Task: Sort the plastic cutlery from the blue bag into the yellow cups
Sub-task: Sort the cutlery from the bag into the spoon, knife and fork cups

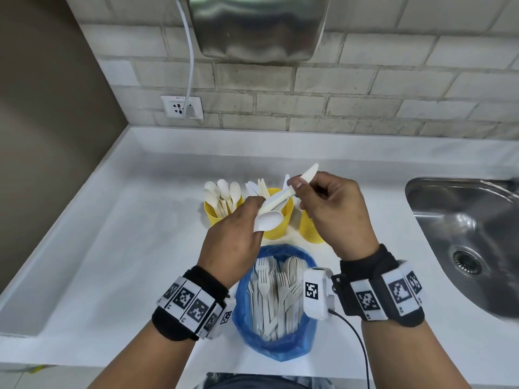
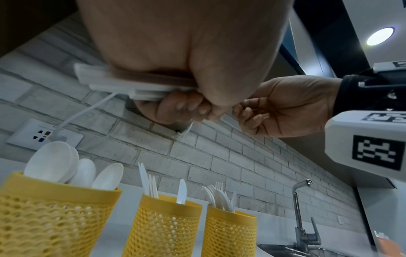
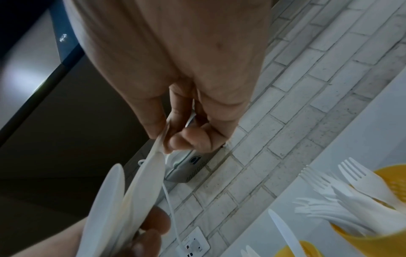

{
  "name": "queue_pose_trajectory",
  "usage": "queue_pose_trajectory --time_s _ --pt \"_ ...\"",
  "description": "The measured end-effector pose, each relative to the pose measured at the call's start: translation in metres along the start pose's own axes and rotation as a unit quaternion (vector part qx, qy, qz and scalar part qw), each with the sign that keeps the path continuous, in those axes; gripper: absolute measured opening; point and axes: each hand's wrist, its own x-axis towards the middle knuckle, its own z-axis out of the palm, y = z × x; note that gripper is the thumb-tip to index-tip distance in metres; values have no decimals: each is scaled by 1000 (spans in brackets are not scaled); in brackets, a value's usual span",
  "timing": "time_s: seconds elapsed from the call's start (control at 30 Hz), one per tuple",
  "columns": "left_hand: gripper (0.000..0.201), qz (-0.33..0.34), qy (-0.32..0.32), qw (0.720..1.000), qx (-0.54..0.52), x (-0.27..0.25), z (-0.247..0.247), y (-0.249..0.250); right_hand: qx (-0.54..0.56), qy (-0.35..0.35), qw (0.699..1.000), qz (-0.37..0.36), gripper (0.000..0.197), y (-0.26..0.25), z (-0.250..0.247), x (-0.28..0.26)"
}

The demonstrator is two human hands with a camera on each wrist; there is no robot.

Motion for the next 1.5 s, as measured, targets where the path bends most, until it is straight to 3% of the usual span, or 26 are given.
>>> queue_pose_trajectory --time_s 0.17,0.23,0.33,0.4,0.53,0.63,0.73,0.87,1.03,1.17,1.37,1.5 --pt "33 -6 2 1000 -26 -1 0 -4 178 91 980 26 26 -3 -1 5" --pt "31 -9 1 999 -53 -2 1 -5 287 143 946 39 25 -7 -6 8" --pt "30 -20 1 996 -89 -2 2 -8 438 231 868 31 23 -16 -19 13" --pt "28 -27 -2 994 -103 -2 2 -10 451 272 850 1 23 -17 -25 15" --pt "29 -27 -3 993 -115 -1 2 -11 320 252 912 -43 24 -11 -19 12" --pt "29 -27 -7 992 -120 0 3 -10 185 152 971 -21 18 -3 -4 2" --pt "32 -14 -8 994 -104 0 3 -7 90 55 994 7 15 0 11 -8" --pt "41 21 1 999 -31 -1 2 -4 45 25 998 20 9 0 20 -12" --pt "47 10 1 1000 14 -2 0 -2 11 62 998 12 11 0 21 -6" --pt "46 -3 -7 1000 18 -2 1 -1 68 142 987 33 14 3 17 0" --pt "47 1 -11 1000 23 -2 1 3 103 37 993 50 26 2 17 -7" --pt "48 -11 -12 1000 25 -1 3 4 222 108 966 73 27 0 16 -3"
